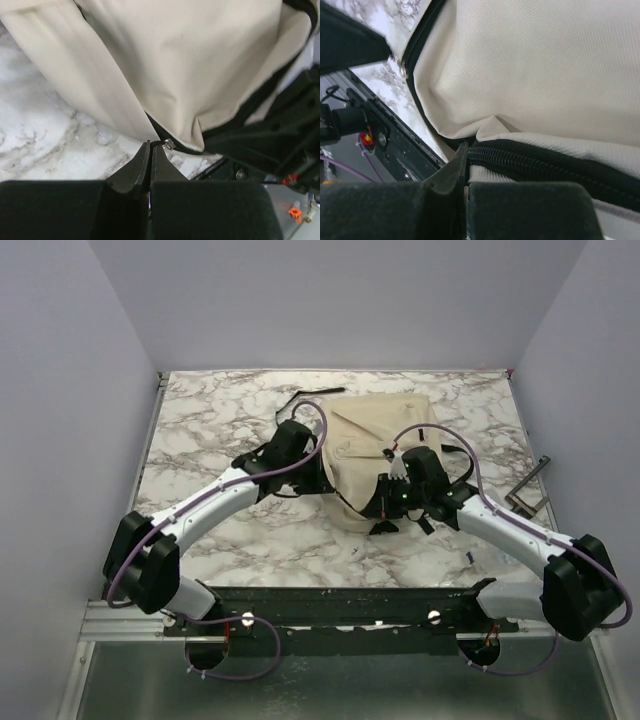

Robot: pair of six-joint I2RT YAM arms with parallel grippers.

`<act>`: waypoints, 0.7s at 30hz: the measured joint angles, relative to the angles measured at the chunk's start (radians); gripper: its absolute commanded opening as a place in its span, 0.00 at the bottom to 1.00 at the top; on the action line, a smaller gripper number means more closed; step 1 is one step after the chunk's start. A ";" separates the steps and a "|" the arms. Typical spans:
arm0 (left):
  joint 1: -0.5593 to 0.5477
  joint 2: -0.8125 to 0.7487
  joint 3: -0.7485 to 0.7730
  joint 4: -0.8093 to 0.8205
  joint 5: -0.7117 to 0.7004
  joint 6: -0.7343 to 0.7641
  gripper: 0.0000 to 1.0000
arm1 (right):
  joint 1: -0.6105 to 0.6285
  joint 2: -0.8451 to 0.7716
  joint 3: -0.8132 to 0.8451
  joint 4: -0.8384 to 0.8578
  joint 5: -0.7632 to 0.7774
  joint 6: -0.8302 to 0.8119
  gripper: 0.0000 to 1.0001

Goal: Pack the student bag
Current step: Zip the student bag at the center of the board.

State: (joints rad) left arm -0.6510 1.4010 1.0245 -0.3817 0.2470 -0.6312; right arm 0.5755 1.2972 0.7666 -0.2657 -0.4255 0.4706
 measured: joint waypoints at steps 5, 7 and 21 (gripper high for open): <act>0.035 0.183 0.166 -0.062 -0.029 0.028 0.00 | 0.000 -0.082 -0.066 0.025 0.048 0.092 0.01; 0.052 0.271 0.244 -0.099 -0.044 0.041 0.00 | 0.000 -0.090 -0.076 0.018 0.066 0.111 0.01; 0.087 0.430 0.375 -0.233 -0.078 0.103 0.00 | 0.002 -0.209 -0.183 0.058 0.203 0.275 0.01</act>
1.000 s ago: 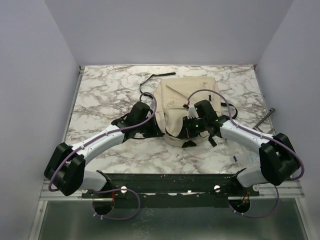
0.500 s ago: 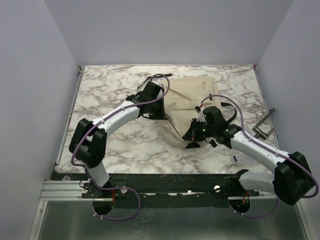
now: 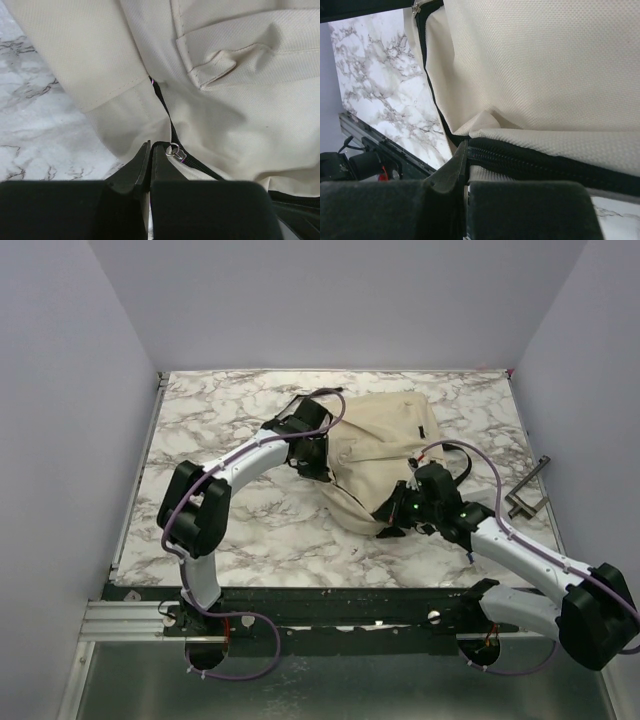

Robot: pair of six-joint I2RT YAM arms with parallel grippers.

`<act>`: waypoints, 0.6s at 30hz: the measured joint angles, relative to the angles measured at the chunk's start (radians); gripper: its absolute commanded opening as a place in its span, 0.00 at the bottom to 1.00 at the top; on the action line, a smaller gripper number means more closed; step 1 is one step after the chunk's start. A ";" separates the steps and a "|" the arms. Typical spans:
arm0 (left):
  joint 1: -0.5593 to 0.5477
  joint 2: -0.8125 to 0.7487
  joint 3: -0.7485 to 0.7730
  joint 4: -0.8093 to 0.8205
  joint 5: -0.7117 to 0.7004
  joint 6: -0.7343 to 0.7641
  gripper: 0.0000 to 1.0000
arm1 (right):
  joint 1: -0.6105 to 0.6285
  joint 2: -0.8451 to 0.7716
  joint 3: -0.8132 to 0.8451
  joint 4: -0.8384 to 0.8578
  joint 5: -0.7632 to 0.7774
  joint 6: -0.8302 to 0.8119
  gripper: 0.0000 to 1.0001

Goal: Pack the student bag
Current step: Zip the student bag at the center of the board.

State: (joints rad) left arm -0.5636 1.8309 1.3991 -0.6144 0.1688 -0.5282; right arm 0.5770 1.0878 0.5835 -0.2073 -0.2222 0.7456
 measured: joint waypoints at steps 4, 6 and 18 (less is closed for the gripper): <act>0.002 0.037 0.060 -0.020 0.042 0.022 0.00 | 0.000 -0.029 -0.026 0.007 0.010 0.046 0.01; 0.005 0.029 0.060 -0.020 0.087 0.016 0.00 | 0.000 -0.068 -0.058 0.015 0.011 0.069 0.01; -0.010 -0.035 0.079 -0.068 0.057 -0.010 0.00 | -0.001 -0.140 -0.096 -0.003 -0.003 0.109 0.01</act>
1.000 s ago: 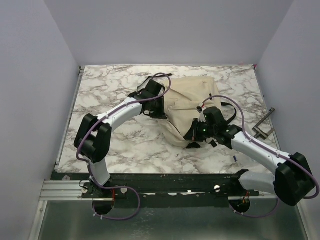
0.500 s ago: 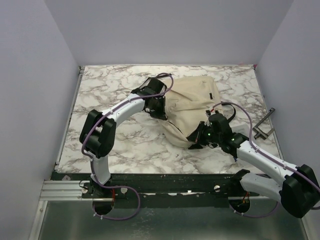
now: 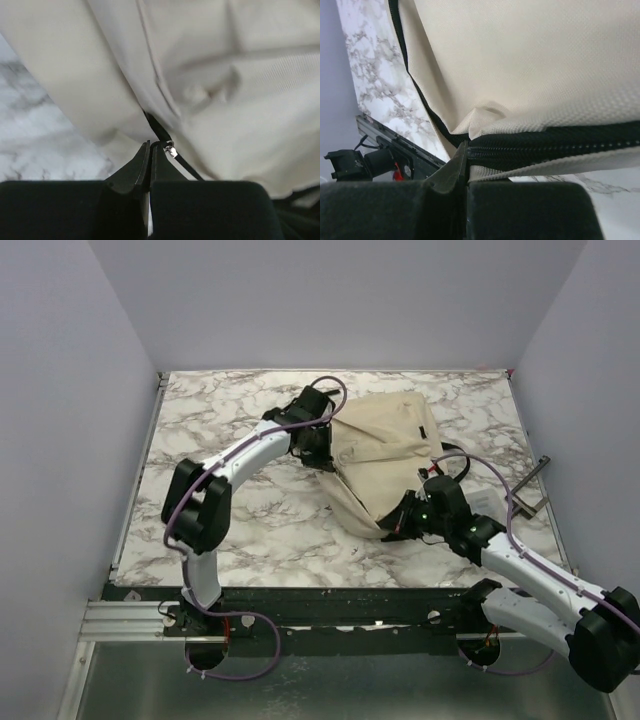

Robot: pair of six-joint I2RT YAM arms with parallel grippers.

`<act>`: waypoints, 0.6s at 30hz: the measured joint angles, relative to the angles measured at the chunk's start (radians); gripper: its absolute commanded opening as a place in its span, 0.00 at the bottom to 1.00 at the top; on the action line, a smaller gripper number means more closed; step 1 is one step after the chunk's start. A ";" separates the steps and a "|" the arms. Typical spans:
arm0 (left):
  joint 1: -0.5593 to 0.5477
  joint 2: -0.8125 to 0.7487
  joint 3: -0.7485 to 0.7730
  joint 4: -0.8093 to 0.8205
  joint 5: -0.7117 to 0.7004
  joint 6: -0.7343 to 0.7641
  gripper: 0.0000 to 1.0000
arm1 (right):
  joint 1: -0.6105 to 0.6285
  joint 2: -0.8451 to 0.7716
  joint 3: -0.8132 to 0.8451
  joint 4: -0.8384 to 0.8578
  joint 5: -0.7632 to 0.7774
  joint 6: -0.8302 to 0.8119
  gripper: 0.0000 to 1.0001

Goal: Pack the student bag
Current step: Zip the student bag at the center of the board.

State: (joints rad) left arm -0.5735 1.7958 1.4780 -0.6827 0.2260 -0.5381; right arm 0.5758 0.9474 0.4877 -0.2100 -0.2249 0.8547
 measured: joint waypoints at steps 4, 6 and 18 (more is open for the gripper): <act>0.049 0.172 0.129 -0.021 -0.044 0.007 0.00 | 0.000 -0.016 0.002 -0.038 0.023 0.014 0.01; 0.060 0.193 0.130 -0.046 -0.060 0.012 0.00 | 0.000 -0.044 0.002 -0.044 0.039 0.027 0.01; 0.131 0.049 0.060 -0.012 -0.004 0.079 0.62 | 0.001 -0.022 0.051 -0.111 0.036 0.007 0.50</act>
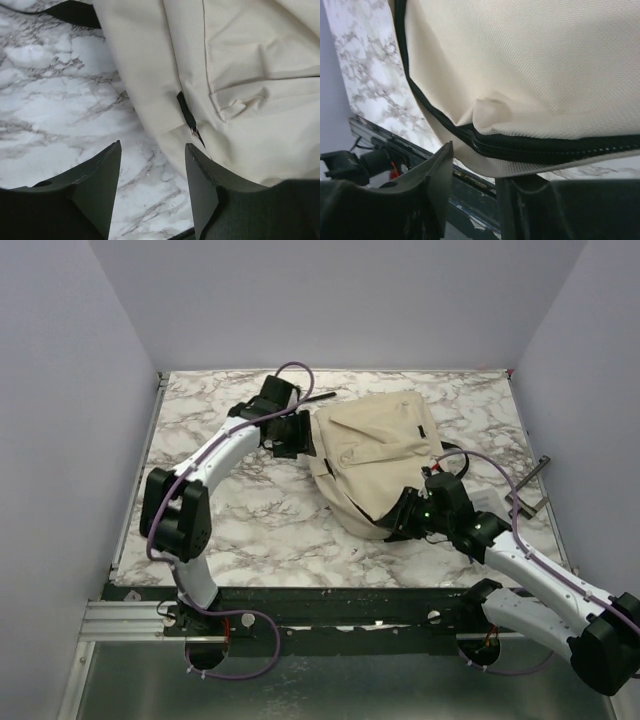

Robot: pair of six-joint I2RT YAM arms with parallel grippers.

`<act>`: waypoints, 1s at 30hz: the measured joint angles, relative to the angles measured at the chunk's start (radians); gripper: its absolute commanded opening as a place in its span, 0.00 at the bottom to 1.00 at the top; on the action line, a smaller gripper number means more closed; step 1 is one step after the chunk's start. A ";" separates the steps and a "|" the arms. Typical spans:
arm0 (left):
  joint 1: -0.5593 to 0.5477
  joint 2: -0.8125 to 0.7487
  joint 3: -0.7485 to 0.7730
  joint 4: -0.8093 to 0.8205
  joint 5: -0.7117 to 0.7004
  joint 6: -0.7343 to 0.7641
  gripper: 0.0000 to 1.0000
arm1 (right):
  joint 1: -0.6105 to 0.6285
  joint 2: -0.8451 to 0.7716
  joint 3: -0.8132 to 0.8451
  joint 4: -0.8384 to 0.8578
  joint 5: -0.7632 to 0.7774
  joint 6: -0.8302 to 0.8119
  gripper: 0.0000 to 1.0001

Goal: Pack the student bag
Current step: Zip the student bag at the center of the board, then pick up the student bag at the center of the board.

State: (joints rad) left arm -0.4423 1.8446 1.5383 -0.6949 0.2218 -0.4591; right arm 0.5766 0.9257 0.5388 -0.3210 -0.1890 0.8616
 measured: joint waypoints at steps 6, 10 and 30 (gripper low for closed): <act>0.044 -0.286 -0.200 0.120 0.104 0.021 0.68 | 0.001 -0.018 0.058 -0.143 0.060 0.006 0.81; 0.029 -0.450 -0.320 0.220 0.223 0.032 0.70 | 0.003 -0.073 0.092 -0.278 0.144 0.087 0.82; -0.111 -0.779 -0.618 0.607 0.467 0.190 0.75 | 0.003 -0.274 -0.295 -0.118 0.242 0.452 0.75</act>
State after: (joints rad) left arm -0.5529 1.0660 0.9207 -0.0879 0.6884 -0.2687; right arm 0.5800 0.6514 0.2440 -0.4389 0.0532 1.3140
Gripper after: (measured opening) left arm 0.750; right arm 0.747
